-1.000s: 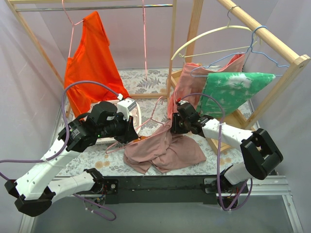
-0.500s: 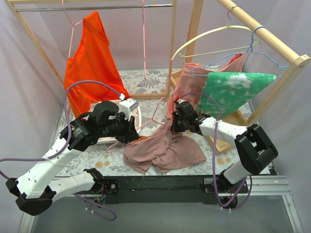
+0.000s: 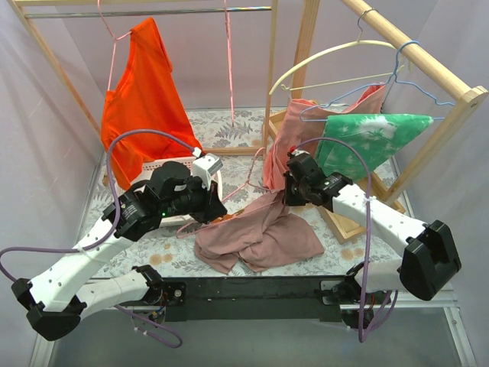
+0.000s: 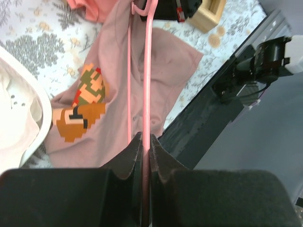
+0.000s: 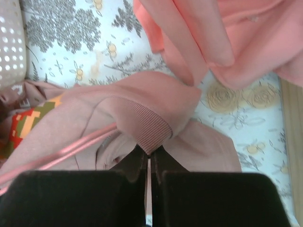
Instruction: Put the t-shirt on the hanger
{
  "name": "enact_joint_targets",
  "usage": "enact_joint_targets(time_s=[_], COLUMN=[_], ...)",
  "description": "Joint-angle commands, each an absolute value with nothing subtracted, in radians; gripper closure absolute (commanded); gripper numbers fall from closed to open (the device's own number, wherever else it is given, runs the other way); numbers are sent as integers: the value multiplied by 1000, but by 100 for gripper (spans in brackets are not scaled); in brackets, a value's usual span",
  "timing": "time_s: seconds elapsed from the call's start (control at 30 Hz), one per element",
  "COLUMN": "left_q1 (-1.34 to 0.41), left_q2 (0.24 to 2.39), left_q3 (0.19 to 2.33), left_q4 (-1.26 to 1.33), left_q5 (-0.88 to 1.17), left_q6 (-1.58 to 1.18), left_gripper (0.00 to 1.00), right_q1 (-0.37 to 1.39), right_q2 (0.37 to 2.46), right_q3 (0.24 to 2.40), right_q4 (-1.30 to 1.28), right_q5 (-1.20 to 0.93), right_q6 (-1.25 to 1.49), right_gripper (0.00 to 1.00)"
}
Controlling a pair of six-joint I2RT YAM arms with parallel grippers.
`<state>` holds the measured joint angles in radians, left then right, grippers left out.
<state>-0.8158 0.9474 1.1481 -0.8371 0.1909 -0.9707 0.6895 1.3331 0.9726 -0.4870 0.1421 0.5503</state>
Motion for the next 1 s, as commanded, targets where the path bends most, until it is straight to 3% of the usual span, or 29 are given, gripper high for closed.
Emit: enact_joint_targets(time_s=[0.0,0.27,0.43,0.6,0.83,0.93,0.97], left_q1=[-822,-836,-844,-845,-844,-844,-844], left_q2=[911,888,828,805,662,617,614], left_q3=[1138,1071,1060,1019,916,855,844], left_q4=[-700,-627,-663,-545,-355,-275,-241], left_q5=[175,308,252,273,192,216,225], left_q6=[-965,-1000,-1011,-1066,-1221,-1265,-1270], left_gripper=[100,100,100,100,100,100,100], right_q1=[706,721,745,932,1267,1347,1356], right_q2=[1269,1299,1399,1460,1657,1614,1592], right_q3=[1031,1323,1613,1777,2276,2194,2060], right_q4=[-646,-834,-949,-1034,-1296,-1270,-1261], right_q5=[129,195,186,244,538,583,584], right_q6=[543,520,500,566,693,750,774], right_gripper=[99,99,99,99,99,99,99])
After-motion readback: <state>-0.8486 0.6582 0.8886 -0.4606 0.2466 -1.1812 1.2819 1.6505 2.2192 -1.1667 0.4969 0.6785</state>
